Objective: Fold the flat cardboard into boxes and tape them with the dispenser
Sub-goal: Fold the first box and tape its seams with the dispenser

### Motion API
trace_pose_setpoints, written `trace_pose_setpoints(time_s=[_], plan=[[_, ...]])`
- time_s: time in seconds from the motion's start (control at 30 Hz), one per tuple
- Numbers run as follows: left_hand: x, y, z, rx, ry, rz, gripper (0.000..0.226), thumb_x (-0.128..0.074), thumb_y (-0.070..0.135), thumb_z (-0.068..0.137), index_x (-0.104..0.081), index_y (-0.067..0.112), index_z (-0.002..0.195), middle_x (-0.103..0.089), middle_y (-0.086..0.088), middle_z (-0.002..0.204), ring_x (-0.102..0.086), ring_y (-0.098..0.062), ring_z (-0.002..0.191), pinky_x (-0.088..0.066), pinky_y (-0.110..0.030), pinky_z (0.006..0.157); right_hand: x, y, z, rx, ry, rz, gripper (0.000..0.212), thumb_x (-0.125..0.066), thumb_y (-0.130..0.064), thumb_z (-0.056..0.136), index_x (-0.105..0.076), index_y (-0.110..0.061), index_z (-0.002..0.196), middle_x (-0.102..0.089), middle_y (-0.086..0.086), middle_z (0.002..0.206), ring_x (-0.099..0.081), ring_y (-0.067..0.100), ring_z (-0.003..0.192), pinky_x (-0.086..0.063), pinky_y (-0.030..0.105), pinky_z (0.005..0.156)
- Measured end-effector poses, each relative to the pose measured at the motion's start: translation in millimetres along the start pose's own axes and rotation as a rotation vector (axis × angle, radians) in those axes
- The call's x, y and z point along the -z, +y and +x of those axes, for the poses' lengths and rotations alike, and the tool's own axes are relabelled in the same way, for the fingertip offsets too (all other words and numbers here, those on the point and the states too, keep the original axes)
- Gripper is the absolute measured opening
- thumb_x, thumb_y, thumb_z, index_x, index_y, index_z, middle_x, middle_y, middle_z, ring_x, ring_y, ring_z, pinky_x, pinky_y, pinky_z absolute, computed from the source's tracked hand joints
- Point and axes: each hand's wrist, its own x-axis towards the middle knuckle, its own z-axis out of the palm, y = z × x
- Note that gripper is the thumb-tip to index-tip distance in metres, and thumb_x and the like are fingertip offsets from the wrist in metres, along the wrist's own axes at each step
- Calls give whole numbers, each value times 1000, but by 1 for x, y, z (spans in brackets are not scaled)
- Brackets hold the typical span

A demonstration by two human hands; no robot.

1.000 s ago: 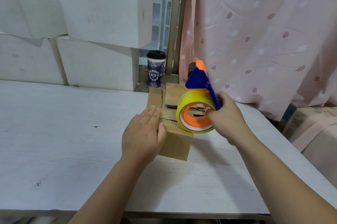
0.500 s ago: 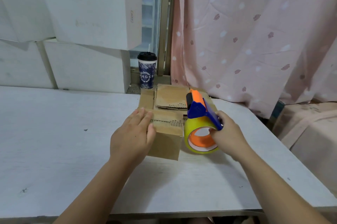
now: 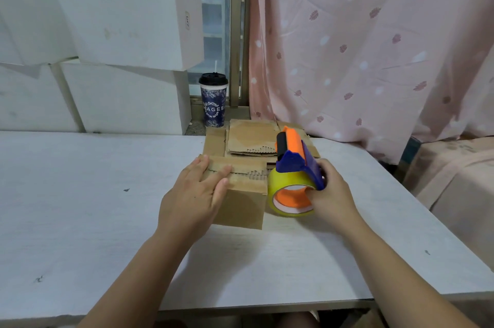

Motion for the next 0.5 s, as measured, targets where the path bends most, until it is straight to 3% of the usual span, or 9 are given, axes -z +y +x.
trace_pose_setpoints(time_s=[0.13, 0.27, 0.37, 0.5], plan=[[-1, 2, 0, 22, -8, -2, 54, -9, 55, 87, -36, 56, 134, -23, 12, 154, -11, -3, 141, -38, -34, 100, 19, -23, 10, 106, -1, -140, 45, -55, 6, 68, -51, -37, 82, -57, -13, 73, -51, 0, 64, -36, 11, 52], [-2, 3, 0, 34, -15, -8, 50, -14, 50, 91, -35, 56, 135, -23, 13, 154, -11, -3, 141, -39, -34, 97, 32, -37, 20, 139, -50, -249, 37, -56, 4, 69, -53, -24, 93, -57, -4, 77, -51, 15, 66, -37, 28, 52], [-2, 2, 0, 30, -18, -4, 48, -16, 48, 92, -37, 55, 135, -23, 13, 154, -11, -2, 141, -40, -34, 96, 32, -36, 23, 126, -60, -253, 35, -55, 6, 70, -53, -19, 94, -57, 0, 78, -50, 19, 66, -37, 31, 55], [-2, 1, 0, 27, -13, -4, 46, -19, 47, 94, -39, 53, 135, -24, 13, 154, -12, -2, 141, -39, -33, 96, 20, -17, 13, 69, -44, -142, 43, -51, 11, 68, -48, -30, 79, -53, -8, 69, -47, 3, 58, -33, 13, 49]])
